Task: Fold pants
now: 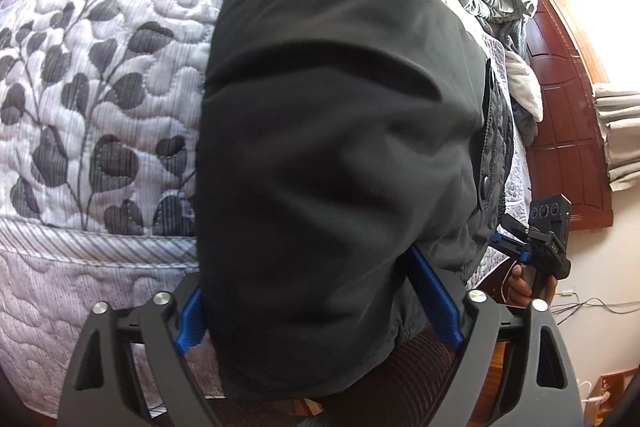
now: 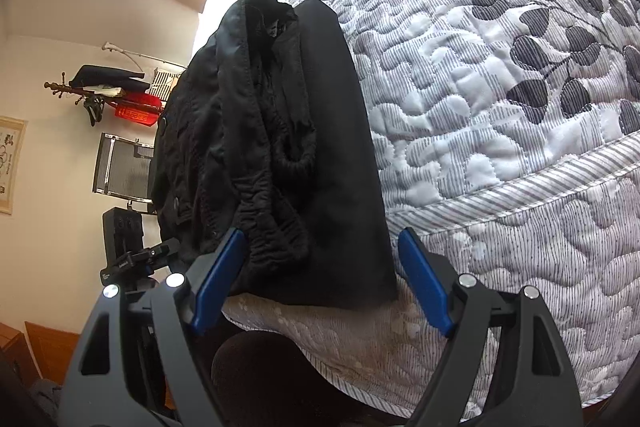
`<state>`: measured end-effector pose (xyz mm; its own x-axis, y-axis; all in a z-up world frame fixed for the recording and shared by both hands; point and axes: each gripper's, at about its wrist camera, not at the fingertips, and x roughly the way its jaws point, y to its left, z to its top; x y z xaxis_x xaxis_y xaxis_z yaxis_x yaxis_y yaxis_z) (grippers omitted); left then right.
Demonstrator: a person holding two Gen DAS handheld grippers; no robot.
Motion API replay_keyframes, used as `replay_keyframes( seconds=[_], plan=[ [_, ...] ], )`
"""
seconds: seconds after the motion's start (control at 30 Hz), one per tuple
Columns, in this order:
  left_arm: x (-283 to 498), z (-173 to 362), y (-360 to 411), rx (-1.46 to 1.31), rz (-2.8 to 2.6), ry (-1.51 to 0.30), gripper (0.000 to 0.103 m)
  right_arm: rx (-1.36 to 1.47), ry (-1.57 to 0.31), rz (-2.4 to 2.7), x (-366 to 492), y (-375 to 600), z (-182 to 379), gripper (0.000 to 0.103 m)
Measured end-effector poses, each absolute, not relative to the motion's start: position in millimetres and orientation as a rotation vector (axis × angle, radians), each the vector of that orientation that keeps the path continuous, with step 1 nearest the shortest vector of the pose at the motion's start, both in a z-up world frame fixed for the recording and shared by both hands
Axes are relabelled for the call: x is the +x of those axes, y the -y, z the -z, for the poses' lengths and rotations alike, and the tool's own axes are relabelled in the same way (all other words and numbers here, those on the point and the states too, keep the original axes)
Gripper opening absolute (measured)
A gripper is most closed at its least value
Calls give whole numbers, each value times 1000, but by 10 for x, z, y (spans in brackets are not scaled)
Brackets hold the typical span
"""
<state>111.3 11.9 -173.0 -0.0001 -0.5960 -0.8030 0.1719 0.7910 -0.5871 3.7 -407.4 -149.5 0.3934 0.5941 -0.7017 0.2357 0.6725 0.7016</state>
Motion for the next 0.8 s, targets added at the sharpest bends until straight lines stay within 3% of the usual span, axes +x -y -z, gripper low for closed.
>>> replay_keyframes(
  seconds=[0.37, 0.73, 0.8],
  plan=[
    [1034, 1839, -129, -394, 648, -1483, 97, 916, -1181, -344, 130, 3981, 1735, 85],
    [1120, 1908, -177, -454, 659, -1484, 92, 950, -1162, -367, 278, 3843, 1795, 90],
    [1130, 1893, -187, -459, 658, -1482, 87, 931, -1154, -357, 288, 3794, 1766, 86]
  ],
)
